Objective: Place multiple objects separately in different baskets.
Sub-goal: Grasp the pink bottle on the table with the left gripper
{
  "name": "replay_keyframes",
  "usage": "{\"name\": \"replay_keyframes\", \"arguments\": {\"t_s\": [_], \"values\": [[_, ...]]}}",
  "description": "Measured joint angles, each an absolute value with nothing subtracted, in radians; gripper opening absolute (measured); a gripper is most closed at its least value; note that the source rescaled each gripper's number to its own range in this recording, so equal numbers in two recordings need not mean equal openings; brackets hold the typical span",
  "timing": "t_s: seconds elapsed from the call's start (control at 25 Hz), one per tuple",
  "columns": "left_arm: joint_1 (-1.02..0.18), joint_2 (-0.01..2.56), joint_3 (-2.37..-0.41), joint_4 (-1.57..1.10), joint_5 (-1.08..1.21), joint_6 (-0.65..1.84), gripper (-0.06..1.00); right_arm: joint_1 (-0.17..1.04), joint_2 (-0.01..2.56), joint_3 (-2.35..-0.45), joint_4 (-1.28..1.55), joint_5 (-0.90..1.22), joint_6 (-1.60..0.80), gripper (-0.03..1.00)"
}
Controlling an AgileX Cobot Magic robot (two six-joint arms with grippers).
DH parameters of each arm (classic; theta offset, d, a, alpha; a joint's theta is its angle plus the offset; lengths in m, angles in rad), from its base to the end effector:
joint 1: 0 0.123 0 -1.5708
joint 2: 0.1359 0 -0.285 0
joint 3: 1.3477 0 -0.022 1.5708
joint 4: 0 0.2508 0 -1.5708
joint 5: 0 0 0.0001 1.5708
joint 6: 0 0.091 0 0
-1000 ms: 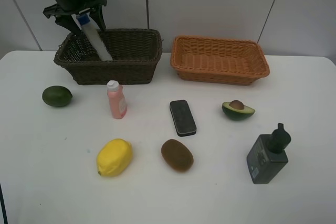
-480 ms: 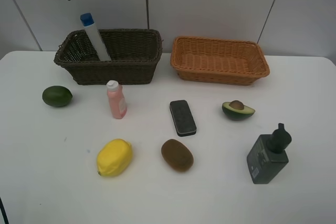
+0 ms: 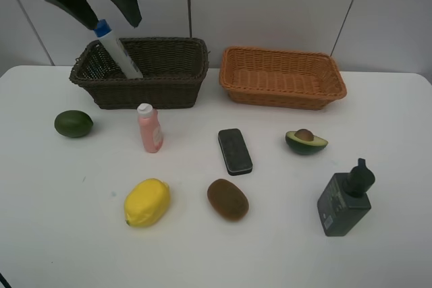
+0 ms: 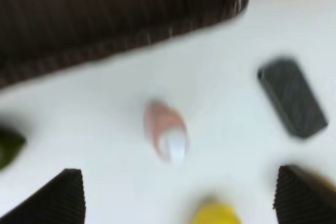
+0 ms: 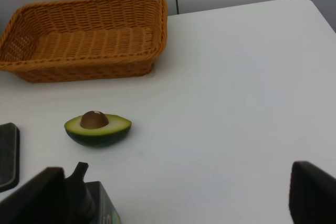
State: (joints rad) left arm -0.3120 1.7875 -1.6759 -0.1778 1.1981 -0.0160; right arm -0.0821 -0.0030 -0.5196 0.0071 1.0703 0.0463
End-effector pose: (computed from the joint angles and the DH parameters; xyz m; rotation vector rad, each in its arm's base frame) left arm 0.3577 -0.1311 0.3221 0.3646 2.7855 -0.3266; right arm -0.0079 0.0012 0.2819 0.1299 2.0272 -0.0141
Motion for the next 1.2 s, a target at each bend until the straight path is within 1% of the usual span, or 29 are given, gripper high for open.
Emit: {"name": "replay_keyframes", "arguments": {"t_s": [0.16,0.24,0.88,0.92,0.96,1.0,1.04,1.08,1.12,1.16,1.2], "values": [[-0.373,1.804,-1.511,-0.170,1.193,-0.017,0.91,-0.082,-0.003,-0.520,0.007,1.070,0.046,1.00],[-0.392,1.835,-1.477,-0.171,1.167,-0.017,0.91,-0.082,-0.003,-0.520,0.007,1.070,0.046,1.00],[-0.398,2.075,-1.466,-0.149,0.980,-0.028,0.91,-0.082,-0.003,-0.520,0.007,1.070,0.046,1.00],[-0.398,2.087,-1.466,-0.148,0.975,-0.028,0.89,-0.082,-0.003,-0.520,0.007,1.070,0.046,1.00],[-0.398,2.098,-1.466,-0.146,0.973,-0.028,0.85,-0.082,-0.003,-0.520,0.007,1.070,0.046,1.00],[-0.398,2.106,-1.466,-0.146,0.972,-0.029,0.77,-0.082,-0.003,-0.520,0.007,1.070,0.046,1.00],[-0.398,2.110,-1.466,-0.145,0.972,-0.029,0.64,-0.082,-0.003,-0.520,0.007,1.070,0.046,1.00],[-0.398,2.113,-1.466,-0.142,0.972,-0.029,0.46,-0.082,-0.003,-0.520,0.007,1.070,0.046,1.00],[-0.398,2.114,-1.466,-0.137,0.972,-0.030,0.24,-0.082,-0.003,-0.520,0.007,1.070,0.046,1.00],[-0.398,2.114,-1.466,-0.132,0.972,-0.030,0.05,-0.082,-0.003,-0.520,0.007,1.070,0.046,1.00],[-0.398,2.114,-1.466,-0.121,0.972,-0.031,0.00,-0.082,-0.003,-0.520,0.007,1.070,0.046,1.00]]}}
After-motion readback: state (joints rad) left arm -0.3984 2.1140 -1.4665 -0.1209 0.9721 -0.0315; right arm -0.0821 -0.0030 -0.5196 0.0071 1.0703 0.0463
